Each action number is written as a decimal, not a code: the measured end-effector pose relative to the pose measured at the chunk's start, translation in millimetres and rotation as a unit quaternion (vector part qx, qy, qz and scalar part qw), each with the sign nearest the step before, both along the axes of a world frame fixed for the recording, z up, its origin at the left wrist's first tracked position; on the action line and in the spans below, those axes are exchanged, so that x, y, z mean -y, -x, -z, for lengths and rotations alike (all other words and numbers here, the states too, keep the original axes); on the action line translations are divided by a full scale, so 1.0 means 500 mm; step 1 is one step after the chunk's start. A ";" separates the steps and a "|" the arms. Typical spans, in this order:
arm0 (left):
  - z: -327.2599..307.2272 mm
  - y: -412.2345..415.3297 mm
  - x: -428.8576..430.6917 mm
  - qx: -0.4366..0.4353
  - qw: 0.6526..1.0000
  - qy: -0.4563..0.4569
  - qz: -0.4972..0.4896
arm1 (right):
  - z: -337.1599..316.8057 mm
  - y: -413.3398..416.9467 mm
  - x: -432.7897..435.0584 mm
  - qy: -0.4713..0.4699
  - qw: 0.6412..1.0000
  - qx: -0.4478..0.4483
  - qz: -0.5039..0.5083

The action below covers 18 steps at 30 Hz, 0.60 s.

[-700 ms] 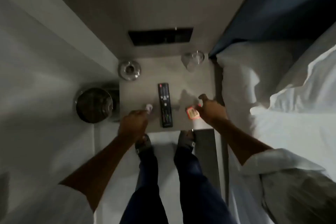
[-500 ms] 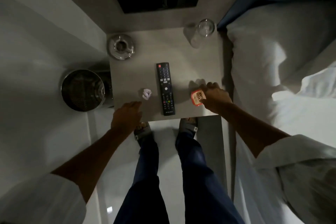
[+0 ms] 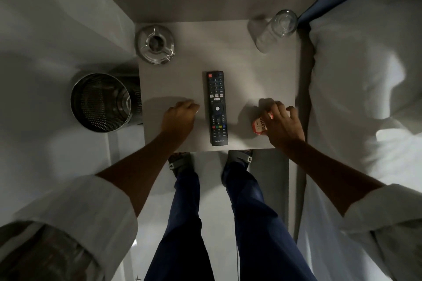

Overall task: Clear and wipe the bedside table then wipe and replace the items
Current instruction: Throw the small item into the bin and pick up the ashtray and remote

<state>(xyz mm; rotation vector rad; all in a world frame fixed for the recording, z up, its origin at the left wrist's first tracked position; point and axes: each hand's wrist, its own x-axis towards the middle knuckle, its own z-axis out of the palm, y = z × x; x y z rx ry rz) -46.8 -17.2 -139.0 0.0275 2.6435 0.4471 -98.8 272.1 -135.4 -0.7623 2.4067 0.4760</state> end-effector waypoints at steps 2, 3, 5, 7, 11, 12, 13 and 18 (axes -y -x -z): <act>0.006 -0.007 0.004 0.011 1.000 0.003 -0.004 | -0.003 0.005 0.003 0.003 1.000 0.002 0.017; 0.007 -0.011 0.008 0.014 1.000 0.002 -0.011 | -0.003 0.006 0.005 0.008 1.000 0.003 0.029; 0.005 -0.014 0.012 0.021 1.000 -0.009 -0.020 | -0.005 0.009 0.007 0.014 0.999 0.012 0.049; -0.003 -0.022 0.017 0.030 0.999 -0.028 -0.022 | -0.010 0.008 0.009 0.026 0.997 0.027 0.072; -0.018 -0.040 0.031 0.031 0.998 -0.042 -0.043 | -0.028 0.008 0.015 0.079 0.985 0.049 0.147; -0.022 -0.044 0.037 0.030 0.997 -0.046 -0.053 | -0.034 0.010 0.023 0.098 0.981 0.044 0.161; -0.026 -0.048 0.041 0.026 0.996 -0.051 -0.063 | -0.040 0.011 0.030 0.113 0.979 0.034 0.165; -0.045 -0.078 0.102 -0.043 0.985 -0.059 -0.153 | -0.074 -0.004 0.143 0.281 0.956 -0.003 0.080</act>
